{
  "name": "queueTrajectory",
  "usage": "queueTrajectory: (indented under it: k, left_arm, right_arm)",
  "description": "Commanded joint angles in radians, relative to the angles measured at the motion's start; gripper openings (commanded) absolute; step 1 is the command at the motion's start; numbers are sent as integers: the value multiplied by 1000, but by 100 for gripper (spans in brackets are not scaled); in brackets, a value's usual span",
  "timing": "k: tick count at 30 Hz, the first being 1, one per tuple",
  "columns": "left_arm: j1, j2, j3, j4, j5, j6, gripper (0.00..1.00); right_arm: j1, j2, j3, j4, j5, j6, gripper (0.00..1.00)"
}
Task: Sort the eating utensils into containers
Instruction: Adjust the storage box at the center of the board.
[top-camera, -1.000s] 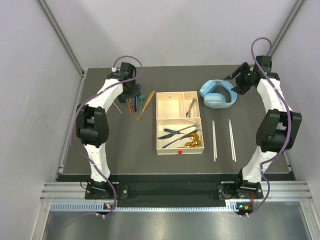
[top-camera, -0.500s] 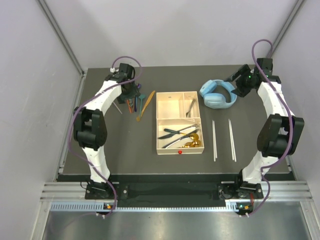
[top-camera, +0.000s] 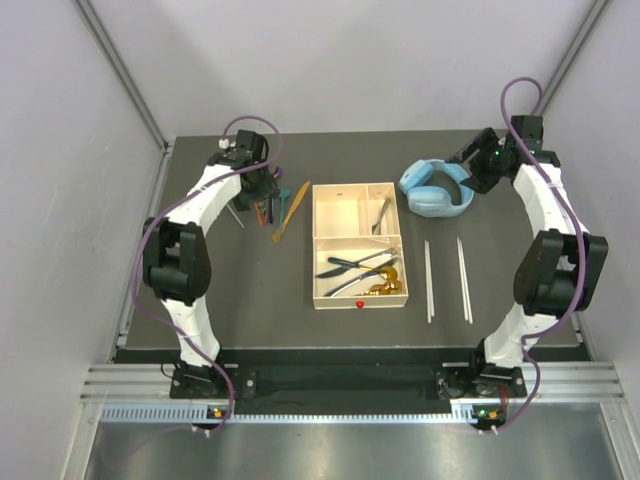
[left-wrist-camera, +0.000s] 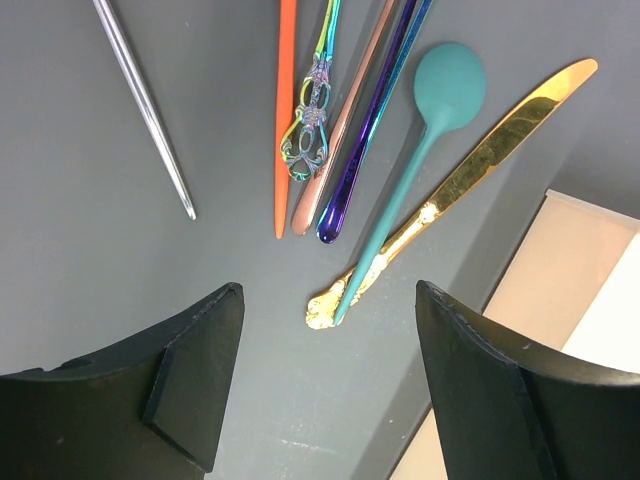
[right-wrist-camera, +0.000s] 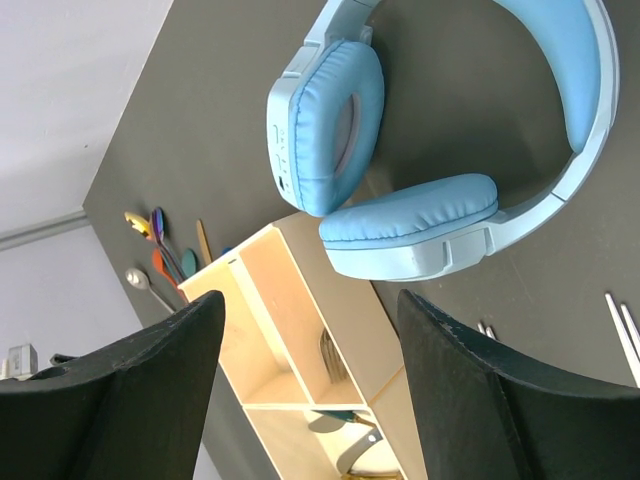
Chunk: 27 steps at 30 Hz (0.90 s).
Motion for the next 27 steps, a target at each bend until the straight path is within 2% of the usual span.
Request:
queueTrajectory:
  k: [1, 16, 27]
  left_arm:
    - [6, -60, -5, 54, 13, -11, 74]
    - [6, -29, 31, 58, 29, -3, 74]
    - [4, -34, -6, 45, 44, -15, 74]
  right_arm:
    - [15, -73, 16, 32, 8, -16, 70]
    - [21, -114, -24, 58, 17, -23, 71]
    - [21, -122, -20, 35, 25, -55, 71]
